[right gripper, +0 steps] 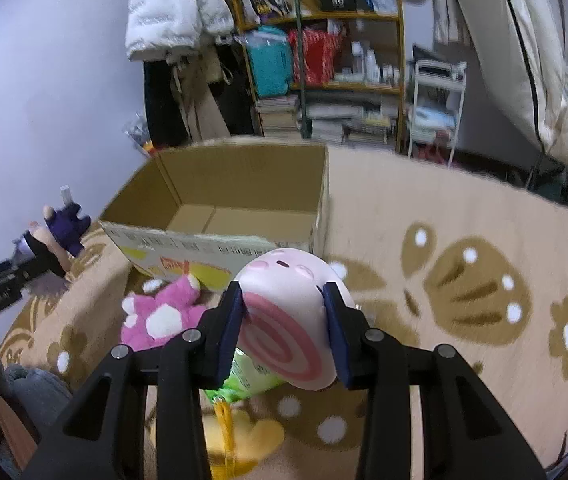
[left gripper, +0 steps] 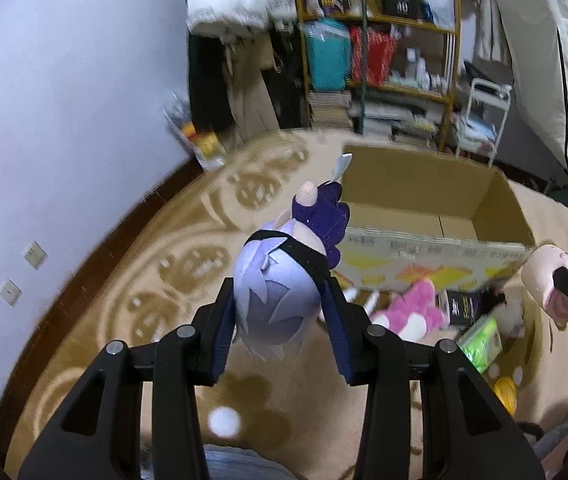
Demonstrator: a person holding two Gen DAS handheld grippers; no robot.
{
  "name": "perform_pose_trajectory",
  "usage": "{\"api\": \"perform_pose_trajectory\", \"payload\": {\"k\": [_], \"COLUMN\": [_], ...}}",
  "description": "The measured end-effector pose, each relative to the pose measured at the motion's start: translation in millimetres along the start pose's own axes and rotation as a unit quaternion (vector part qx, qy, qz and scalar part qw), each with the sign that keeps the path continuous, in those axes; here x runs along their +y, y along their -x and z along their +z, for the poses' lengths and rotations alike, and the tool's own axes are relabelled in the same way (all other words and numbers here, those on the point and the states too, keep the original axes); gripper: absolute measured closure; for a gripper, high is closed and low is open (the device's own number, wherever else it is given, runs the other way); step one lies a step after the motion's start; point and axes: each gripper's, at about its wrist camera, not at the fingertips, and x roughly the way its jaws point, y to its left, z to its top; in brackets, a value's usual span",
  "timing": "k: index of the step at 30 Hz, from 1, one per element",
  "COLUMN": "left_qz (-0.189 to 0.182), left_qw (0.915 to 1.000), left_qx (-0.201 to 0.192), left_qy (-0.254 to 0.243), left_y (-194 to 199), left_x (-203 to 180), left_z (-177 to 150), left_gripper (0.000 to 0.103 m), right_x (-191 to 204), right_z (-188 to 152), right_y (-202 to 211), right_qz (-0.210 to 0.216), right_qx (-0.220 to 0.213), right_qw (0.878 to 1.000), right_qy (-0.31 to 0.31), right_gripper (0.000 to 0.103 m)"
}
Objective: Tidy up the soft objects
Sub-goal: 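Close the left tool on the doll while the right tool grips the swirl roll plush, lifting both, then carry the doll and swirl roll over the box with both tools and release them inside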
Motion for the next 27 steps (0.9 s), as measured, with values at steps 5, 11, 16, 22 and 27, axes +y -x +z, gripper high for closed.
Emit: {"api": "perform_pose_trajectory", "payload": {"k": [5, 11, 16, 22, 27], "left_qz": [0.013, 0.01, 0.011, 0.002, -0.008], "left_qw": [0.9988, 0.9959, 0.9926, 0.9897, 0.987], "left_qx": [-0.046, -0.088, -0.117, -0.141, -0.158], "left_qy": [-0.013, -0.021, -0.031, -0.027, -0.027], "left_y": [37, 80, 109, 131, 133], "left_x": [1, 1, -1, -4, -12], "left_z": [11, 23, 30, 45, 64], "left_gripper": [0.062, 0.062, 0.062, 0.062, 0.062], "right_x": [7, 11, 11, 16, 23], "right_z": [4, 11, 18, 32, 50], "right_y": [21, 45, 63, 82, 94], "right_qz": [0.005, 0.005, 0.008, 0.007, 0.014], "right_qx": [-0.039, -0.07, -0.095, -0.119, -0.142], "right_qw": [0.999, 0.997, 0.995, 0.993, 0.99], "right_qy": [0.012, 0.019, 0.013, 0.014, 0.021], "right_gripper": [0.061, 0.061, 0.061, 0.061, 0.061]}}
